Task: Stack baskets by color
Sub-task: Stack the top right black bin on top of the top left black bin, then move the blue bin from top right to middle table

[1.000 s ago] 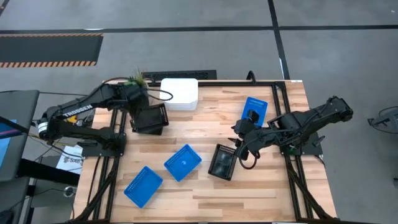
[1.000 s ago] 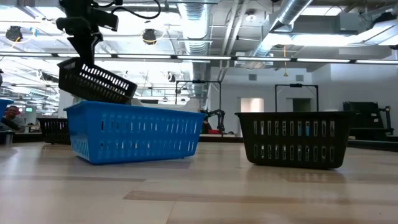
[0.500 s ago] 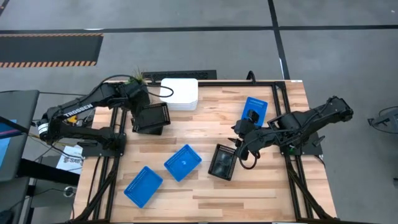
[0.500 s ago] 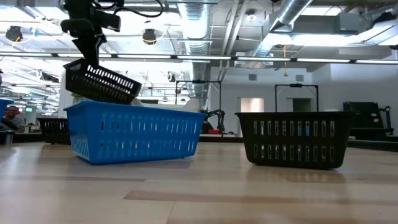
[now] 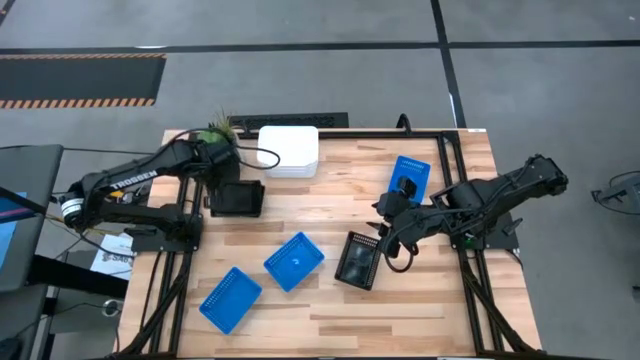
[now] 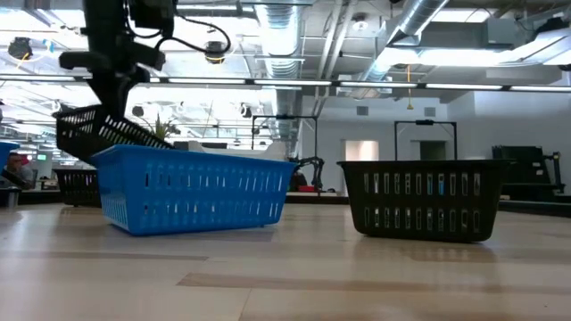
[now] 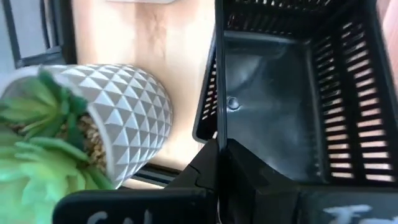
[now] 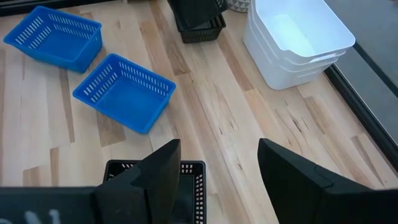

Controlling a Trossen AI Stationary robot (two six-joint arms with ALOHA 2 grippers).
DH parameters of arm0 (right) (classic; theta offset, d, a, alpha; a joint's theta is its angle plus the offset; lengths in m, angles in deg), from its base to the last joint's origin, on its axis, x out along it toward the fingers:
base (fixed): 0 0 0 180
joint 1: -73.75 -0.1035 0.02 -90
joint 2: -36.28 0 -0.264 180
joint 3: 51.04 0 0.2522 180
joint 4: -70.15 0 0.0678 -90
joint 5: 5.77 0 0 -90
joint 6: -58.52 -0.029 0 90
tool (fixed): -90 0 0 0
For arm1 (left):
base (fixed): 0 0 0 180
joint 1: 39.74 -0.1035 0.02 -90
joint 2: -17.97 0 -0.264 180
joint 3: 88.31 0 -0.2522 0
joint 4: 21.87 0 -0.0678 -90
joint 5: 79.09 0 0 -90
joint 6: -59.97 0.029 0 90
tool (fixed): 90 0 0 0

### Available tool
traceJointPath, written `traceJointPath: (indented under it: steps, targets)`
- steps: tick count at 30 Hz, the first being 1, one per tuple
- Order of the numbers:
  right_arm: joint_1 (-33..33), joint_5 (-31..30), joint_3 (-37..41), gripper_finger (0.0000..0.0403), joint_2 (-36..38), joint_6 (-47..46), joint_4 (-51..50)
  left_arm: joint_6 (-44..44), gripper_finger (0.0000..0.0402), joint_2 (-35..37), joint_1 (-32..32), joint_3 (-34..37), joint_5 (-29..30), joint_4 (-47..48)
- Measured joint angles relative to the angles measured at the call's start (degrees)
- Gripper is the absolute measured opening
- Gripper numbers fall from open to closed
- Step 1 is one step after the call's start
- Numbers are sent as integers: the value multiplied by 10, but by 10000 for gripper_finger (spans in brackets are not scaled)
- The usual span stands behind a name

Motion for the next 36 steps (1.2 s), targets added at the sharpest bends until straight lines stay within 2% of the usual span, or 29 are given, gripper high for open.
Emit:
traceJointPath:
  steps: [15, 18, 28, 32, 36]
  targets:
    - [0, 1, 0, 239, 0, 0, 0, 57, 5, 0, 0, 14, -9, -21]
    - [0, 1, 0, 239, 0, -2, 0, 63, 32, 0, 0, 14, -8, -19]
    - [1, 1, 0, 239, 0, -6, 0, 66, 184, 0, 0, 14, 35, -20]
    - [1, 1, 0, 239, 0, -6, 0, 42, 202, -1, 0, -6, 23, -13]
    - [1, 1, 0, 239, 0, -6, 0, -29, 196, 0, 3, -45, -63, 12]
